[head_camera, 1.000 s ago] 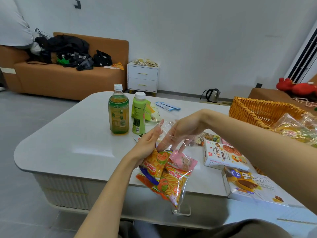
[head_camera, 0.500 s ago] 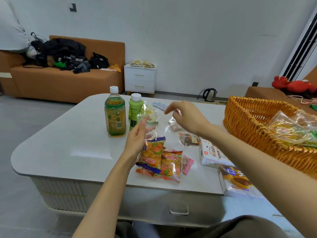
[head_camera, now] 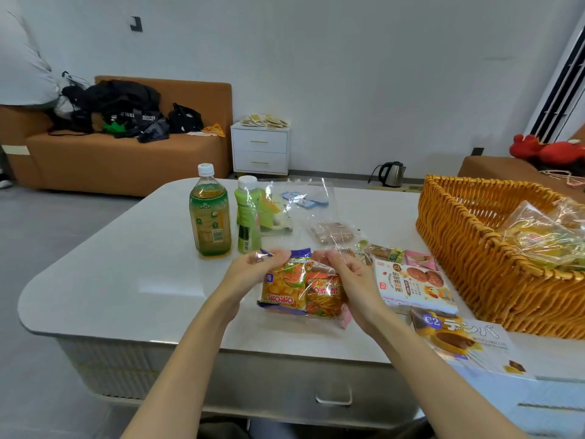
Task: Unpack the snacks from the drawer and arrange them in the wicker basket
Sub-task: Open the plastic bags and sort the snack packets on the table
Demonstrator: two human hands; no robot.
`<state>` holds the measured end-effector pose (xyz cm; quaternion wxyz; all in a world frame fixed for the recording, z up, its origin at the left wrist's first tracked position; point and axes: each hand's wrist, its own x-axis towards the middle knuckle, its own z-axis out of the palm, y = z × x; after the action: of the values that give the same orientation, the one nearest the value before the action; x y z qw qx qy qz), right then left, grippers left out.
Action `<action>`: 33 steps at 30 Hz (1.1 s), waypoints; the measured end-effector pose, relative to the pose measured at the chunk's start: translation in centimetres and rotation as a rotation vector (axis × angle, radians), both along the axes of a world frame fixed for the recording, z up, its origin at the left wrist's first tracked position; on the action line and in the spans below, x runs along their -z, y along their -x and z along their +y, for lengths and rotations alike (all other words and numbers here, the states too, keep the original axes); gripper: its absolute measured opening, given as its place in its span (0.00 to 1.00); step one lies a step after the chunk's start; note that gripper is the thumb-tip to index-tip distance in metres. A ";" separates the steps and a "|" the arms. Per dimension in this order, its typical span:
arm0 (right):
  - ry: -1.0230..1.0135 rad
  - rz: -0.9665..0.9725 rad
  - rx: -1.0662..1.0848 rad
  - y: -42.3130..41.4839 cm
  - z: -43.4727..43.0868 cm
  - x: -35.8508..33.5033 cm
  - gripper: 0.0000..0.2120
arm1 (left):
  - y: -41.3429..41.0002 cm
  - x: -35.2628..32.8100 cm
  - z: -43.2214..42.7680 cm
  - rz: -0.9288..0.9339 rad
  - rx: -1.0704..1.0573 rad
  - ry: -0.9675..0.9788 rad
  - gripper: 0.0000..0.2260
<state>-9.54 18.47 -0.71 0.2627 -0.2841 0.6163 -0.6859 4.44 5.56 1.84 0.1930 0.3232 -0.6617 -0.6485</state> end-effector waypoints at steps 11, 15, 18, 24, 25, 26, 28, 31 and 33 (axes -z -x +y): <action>-0.083 0.063 -0.140 0.5 1.0 -1.1 0.10 | 0.8 1.2 -0.9 0.048 0.055 0.052 0.13; -0.011 0.054 -0.090 0.0 1.3 -1.0 0.11 | 1.1 2.0 -0.1 0.055 0.066 -0.035 0.31; 0.016 0.029 -0.111 -0.4 1.5 -1.1 0.10 | 1.5 2.3 0.6 0.137 -0.053 -0.093 0.29; 0.085 -0.033 -0.116 -1.6 1.7 -1.5 0.12 | 0.5 1.5 0.3 0.099 -0.063 0.123 0.25; 0.096 -0.046 -0.099 -1.5 1.9 -1.7 0.12 | 0.3 1.4 0.3 0.102 -0.046 0.112 0.25; 0.114 -0.078 -0.079 -1.4 2.0 -1.8 0.13 | 0.3 1.3 0.3 0.108 -0.023 0.097 0.26; 0.144 -0.182 -0.059 -1.1 2.1 -2.2 0.13 | 0.2 1.1 0.4 0.088 0.016 0.063 0.32; 0.123 -0.183 -0.090 -0.9 2.3 -2.4 0.13 | 0.5 1.5 1.2 -0.003 -0.004 0.045 0.34; 0.110 -0.142 -0.106 -1.1 2.3 -2.3 0.13 | 0.8 1.9 1.7 -0.042 -0.009 0.003 0.35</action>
<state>-8.39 20.79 1.54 0.3258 -0.2807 0.5417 -0.7222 3.67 7.29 -0.06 0.1826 0.3392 -0.6652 -0.6396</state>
